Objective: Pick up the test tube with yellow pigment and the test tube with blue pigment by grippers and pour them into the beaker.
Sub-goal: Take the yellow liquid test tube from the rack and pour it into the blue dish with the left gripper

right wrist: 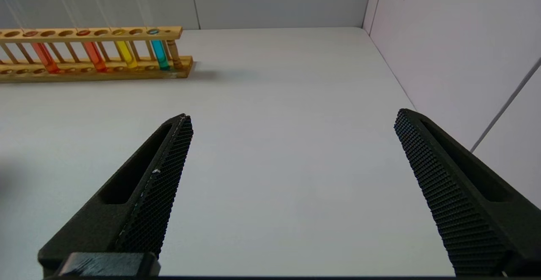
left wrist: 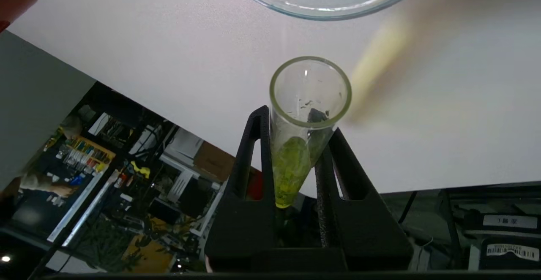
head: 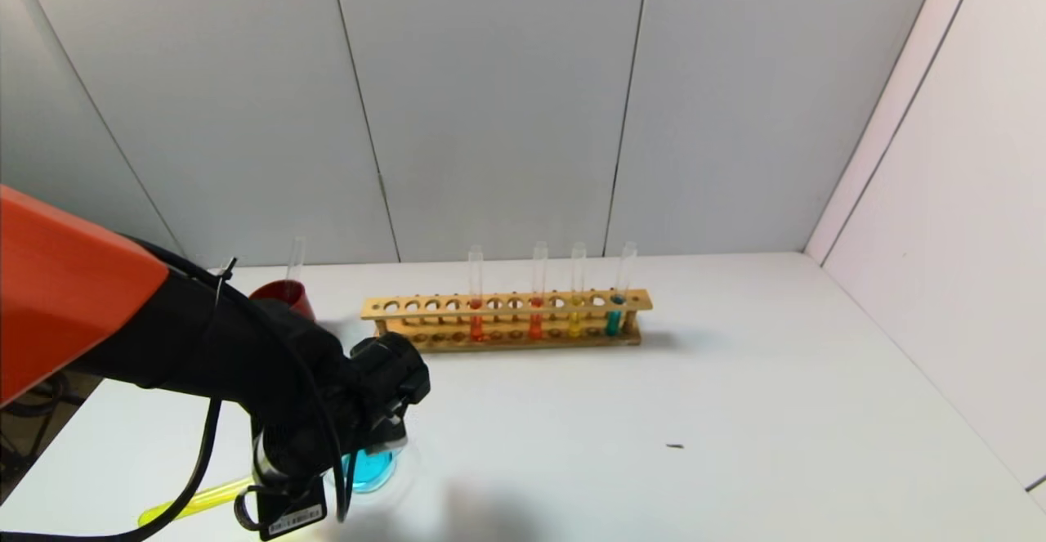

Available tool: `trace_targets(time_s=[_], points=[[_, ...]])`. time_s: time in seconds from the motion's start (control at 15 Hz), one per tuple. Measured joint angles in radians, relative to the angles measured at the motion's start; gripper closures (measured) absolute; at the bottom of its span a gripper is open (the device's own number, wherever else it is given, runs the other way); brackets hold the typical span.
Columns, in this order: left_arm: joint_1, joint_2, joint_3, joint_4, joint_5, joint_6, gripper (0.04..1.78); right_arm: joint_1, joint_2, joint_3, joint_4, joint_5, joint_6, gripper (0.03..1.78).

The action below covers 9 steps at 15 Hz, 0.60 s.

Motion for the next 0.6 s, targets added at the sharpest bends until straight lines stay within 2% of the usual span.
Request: trace_targets(time_s=[0.6], points=[[-0.002,0.065,-0.079,0.116,0.001,0.008,1.5,0.0,0.0,0.0,0.0,0.0,0.0,0.07]])
